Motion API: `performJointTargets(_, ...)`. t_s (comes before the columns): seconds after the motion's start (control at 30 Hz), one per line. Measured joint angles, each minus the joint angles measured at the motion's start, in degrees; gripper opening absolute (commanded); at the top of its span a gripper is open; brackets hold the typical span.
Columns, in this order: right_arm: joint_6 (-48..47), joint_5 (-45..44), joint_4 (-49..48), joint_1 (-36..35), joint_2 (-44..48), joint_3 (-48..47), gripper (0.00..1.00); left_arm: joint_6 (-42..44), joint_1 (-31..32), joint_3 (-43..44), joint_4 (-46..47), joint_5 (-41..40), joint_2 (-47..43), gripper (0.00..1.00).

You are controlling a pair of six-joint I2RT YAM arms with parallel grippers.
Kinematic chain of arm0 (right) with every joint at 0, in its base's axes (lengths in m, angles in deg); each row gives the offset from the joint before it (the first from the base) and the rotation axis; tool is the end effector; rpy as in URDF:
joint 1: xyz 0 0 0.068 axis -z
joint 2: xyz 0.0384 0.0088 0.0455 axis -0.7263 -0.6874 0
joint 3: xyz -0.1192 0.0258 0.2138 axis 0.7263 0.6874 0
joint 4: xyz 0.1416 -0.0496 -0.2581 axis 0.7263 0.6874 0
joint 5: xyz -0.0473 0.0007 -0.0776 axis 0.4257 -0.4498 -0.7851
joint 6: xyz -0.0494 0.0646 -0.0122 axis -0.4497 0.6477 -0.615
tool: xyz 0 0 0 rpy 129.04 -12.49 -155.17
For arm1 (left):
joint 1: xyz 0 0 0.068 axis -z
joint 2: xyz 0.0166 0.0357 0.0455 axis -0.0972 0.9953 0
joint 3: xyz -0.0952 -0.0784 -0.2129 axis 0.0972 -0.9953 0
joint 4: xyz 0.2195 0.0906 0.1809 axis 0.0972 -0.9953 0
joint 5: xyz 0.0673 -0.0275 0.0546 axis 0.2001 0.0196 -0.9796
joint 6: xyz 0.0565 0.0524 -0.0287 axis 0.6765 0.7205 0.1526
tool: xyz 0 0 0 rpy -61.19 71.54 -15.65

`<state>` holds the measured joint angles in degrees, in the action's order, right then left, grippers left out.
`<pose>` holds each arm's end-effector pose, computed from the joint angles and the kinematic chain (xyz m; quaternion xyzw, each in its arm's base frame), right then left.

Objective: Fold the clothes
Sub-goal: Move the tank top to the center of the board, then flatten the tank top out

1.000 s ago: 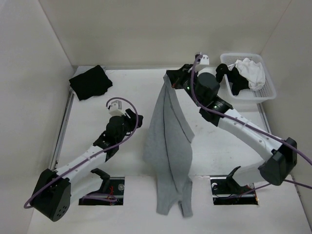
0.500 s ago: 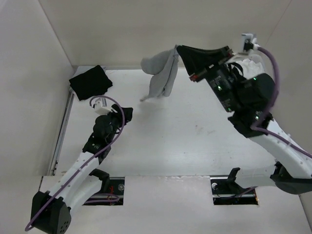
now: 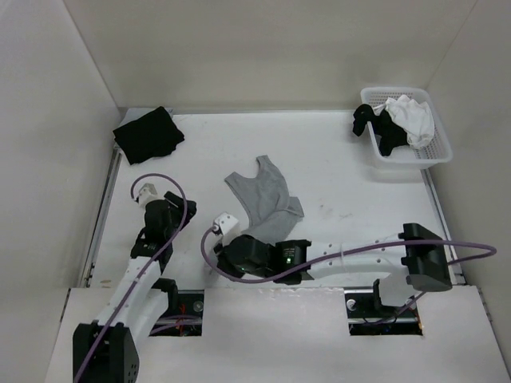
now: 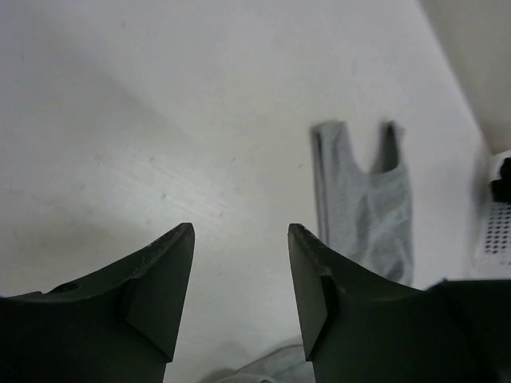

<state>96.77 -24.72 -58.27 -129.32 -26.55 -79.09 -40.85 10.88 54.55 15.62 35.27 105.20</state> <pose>0.0766 0.4271 0.2256 -0.3268 0.7986 0.3239 0.3881 0.2582 -0.0171 0.1494 -0.3382 0.7639 -0.2177 0.5046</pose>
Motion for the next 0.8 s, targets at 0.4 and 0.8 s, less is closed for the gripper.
performJointTargets(0.4, 7.76, 2.54, -10.80, 23.89, 21.73, 22.53, 0.26, 2.99, 12.44, -1.49, 1.75, 0.46, 11.37, 0.46)
performJointTargets(0.8, 5.53, 7.72, -12.20, 42.42, -9.03, 9.01, 0.53, 5.11, 21.40, 2.25, 8.20, -0.39, 26.56, 0.49)
